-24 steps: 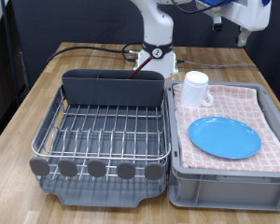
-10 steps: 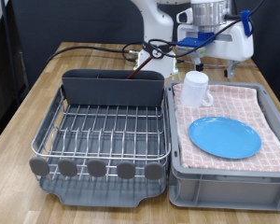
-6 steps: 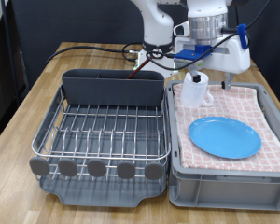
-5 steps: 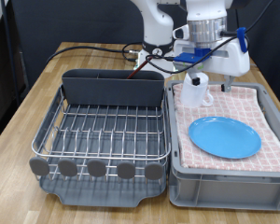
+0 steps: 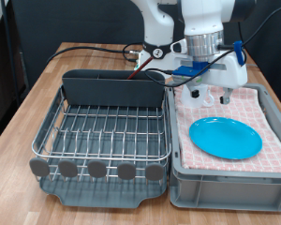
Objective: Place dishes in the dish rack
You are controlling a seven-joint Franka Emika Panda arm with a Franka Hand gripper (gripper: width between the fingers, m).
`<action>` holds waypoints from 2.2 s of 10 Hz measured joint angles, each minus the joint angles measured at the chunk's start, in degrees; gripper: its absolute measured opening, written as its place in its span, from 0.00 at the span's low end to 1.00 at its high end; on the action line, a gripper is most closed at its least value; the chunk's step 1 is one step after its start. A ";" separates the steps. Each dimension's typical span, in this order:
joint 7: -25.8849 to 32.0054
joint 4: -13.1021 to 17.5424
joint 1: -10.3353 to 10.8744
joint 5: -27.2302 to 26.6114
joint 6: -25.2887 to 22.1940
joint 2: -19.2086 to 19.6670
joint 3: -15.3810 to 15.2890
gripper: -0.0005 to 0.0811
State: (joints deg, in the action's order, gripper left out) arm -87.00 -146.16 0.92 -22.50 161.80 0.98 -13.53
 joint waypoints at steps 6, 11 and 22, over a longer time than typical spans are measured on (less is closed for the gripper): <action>11.20 -0.12 -0.09 -10.32 5.84 4.62 -1.57 0.99; 18.80 -0.07 -0.84 -18.39 9.17 7.47 -3.73 0.99; 28.71 4.26 -3.08 -26.11 11.46 13.14 -6.91 0.99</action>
State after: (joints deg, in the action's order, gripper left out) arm -58.29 -141.90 -2.16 -48.61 173.26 14.12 -20.45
